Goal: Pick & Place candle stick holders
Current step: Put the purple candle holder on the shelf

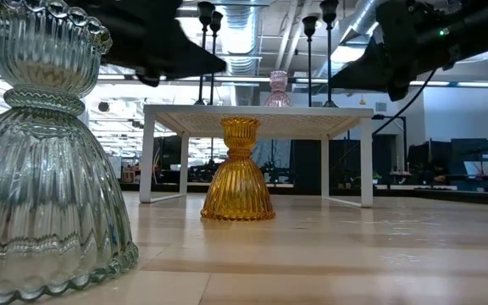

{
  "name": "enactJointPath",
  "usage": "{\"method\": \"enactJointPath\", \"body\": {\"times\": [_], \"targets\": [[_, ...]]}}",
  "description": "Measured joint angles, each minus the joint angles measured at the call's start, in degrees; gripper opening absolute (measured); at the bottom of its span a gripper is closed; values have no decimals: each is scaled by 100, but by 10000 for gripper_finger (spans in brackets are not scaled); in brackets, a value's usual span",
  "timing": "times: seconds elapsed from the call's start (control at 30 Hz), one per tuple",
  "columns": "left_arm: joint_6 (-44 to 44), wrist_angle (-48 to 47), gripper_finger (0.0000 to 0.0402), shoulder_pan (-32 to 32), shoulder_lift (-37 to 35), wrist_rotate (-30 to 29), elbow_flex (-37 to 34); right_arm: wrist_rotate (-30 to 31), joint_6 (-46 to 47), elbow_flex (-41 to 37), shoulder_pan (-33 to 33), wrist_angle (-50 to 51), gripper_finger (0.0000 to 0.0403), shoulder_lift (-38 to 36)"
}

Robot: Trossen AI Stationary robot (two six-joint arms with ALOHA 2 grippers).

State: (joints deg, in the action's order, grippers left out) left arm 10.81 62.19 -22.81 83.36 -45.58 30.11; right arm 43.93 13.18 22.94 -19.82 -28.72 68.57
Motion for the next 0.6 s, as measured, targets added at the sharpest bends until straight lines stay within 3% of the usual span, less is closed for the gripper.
{"method": "enactJointPath", "body": {"times": [0.3,0.6], "targets": [[1193,26,3,21,1039,-1121,1621,-59,-25,0,-3,190,0,5],[1728,-33,3,422,1601,-1187,2503,-59,22,0,-46,172,0,5]]}}
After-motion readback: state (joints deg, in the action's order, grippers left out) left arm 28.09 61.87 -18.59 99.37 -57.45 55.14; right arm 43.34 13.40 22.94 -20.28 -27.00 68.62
